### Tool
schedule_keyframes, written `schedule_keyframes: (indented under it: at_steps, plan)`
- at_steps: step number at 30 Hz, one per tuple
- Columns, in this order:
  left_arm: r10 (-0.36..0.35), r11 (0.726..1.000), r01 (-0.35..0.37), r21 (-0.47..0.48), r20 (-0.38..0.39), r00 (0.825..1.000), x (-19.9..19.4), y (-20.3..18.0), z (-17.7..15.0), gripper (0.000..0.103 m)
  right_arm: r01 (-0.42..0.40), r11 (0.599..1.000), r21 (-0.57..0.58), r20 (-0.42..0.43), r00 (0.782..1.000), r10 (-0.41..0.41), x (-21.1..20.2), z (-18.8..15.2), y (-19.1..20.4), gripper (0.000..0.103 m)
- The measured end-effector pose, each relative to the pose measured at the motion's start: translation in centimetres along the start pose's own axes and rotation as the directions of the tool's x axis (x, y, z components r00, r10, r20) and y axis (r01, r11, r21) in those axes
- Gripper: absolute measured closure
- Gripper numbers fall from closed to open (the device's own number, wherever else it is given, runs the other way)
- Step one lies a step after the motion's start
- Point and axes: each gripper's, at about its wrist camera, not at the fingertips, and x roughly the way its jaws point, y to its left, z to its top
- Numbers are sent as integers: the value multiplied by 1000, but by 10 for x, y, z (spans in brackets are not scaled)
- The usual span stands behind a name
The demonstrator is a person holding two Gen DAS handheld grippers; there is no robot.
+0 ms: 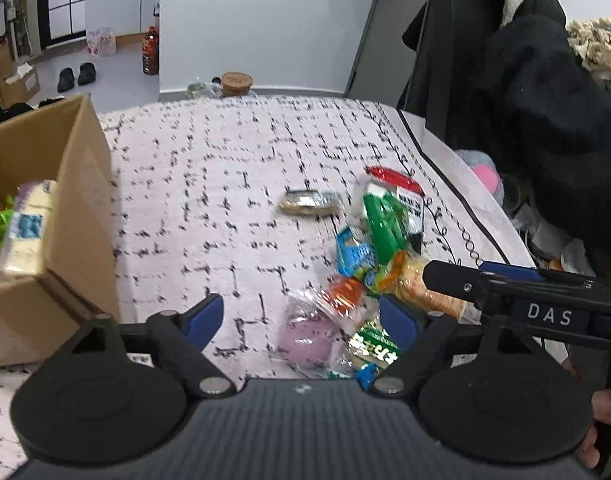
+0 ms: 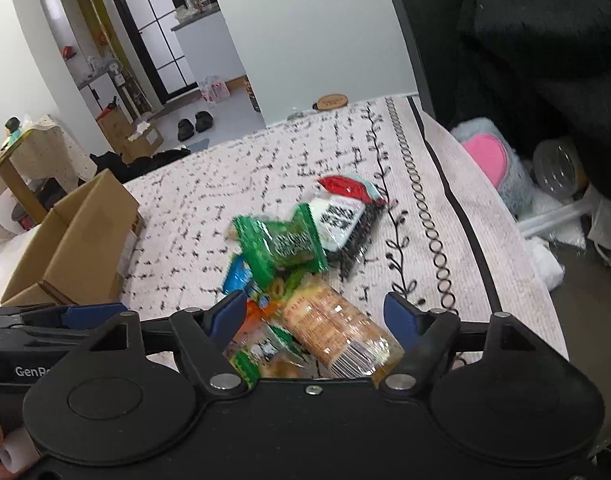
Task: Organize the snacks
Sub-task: 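Grasp the bread roll bag with the right tool while the left tool grasps an orange candy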
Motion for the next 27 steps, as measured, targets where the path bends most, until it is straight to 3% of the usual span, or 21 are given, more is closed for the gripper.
schedule_keyframes:
  at_steps: [7,12,18,21,25,27]
  plan:
    - [-43,999,43,12,-21,999,17,-5,-1,41,24,1000,1,-42,999,-24,6,-7,-6,35]
    - [-64,998,64,23,-30,998,29,-7,2,47,40,999,-14,-70,997,-41,11,-11,-6,40]
    - [-89,995,90,35,-29,996,38,-9,5,57,78,996,-45,-82,993,-82,13,-16,-3,59]
    - [-98,994,99,36,-33,995,40,-10,5,71,91,995,-40,-89,992,-94,12,-16,-1,66]
    - [-107,994,108,23,-26,994,39,-9,4,77,102,994,-32,-85,991,-104,9,-14,3,68]
    - [-102,995,102,13,-17,995,36,-7,5,87,106,994,-33,-76,991,-108,7,-12,6,69]
